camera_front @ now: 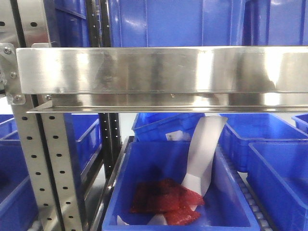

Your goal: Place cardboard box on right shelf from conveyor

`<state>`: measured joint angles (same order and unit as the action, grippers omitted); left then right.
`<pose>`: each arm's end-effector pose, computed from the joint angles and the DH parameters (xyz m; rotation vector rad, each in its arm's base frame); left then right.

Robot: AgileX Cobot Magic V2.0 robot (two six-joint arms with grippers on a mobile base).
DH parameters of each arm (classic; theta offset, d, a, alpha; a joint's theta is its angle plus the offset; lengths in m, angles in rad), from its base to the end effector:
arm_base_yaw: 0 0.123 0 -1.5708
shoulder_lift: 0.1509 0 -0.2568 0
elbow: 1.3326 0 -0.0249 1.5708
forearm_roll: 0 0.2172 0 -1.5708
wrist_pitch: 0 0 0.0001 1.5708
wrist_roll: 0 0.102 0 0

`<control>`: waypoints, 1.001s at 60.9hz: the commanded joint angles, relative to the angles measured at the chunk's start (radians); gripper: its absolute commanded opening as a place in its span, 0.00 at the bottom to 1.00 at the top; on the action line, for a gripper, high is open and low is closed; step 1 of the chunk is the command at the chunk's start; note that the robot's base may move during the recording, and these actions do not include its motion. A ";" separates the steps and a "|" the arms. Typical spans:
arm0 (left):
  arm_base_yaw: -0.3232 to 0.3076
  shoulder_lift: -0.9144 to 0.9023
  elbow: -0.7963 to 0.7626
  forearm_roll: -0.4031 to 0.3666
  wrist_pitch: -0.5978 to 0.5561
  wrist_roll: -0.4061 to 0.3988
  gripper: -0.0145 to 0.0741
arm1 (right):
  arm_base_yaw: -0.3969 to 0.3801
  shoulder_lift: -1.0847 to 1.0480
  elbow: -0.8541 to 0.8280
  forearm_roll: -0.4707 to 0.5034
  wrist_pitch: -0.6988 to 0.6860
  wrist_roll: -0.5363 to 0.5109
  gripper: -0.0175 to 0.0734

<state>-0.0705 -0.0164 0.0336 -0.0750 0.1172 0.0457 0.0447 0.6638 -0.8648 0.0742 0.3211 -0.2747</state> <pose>0.0621 -0.0053 0.1926 0.0405 1.6177 -0.0837 0.1267 0.0081 0.3921 -0.2172 1.5890 -0.1051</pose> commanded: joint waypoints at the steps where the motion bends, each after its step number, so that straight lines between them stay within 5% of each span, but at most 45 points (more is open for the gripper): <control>1: -0.001 -0.005 0.006 -0.008 -0.084 0.000 0.03 | 0.008 0.124 -0.118 -0.009 -0.122 -0.164 0.25; 12: -0.001 -0.005 0.006 -0.008 -0.084 0.000 0.03 | 0.131 0.350 -0.264 -0.009 -0.124 -0.529 0.25; 22: -0.001 -0.005 0.006 -0.008 -0.084 0.000 0.03 | 0.236 0.504 -0.340 -0.033 -0.125 -0.713 0.25; 37: -0.001 -0.005 0.006 -0.008 -0.084 0.000 0.03 | 0.303 0.708 -0.436 -0.184 -0.121 -0.732 0.25; 61: -0.001 -0.005 0.006 -0.008 -0.084 0.000 0.03 | 0.304 0.834 -0.469 -0.206 -0.130 -0.731 0.25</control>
<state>-0.0705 -0.0164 0.0336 -0.0750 0.1172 0.0457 0.3479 1.5270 -1.2857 -0.1188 0.2995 -0.9979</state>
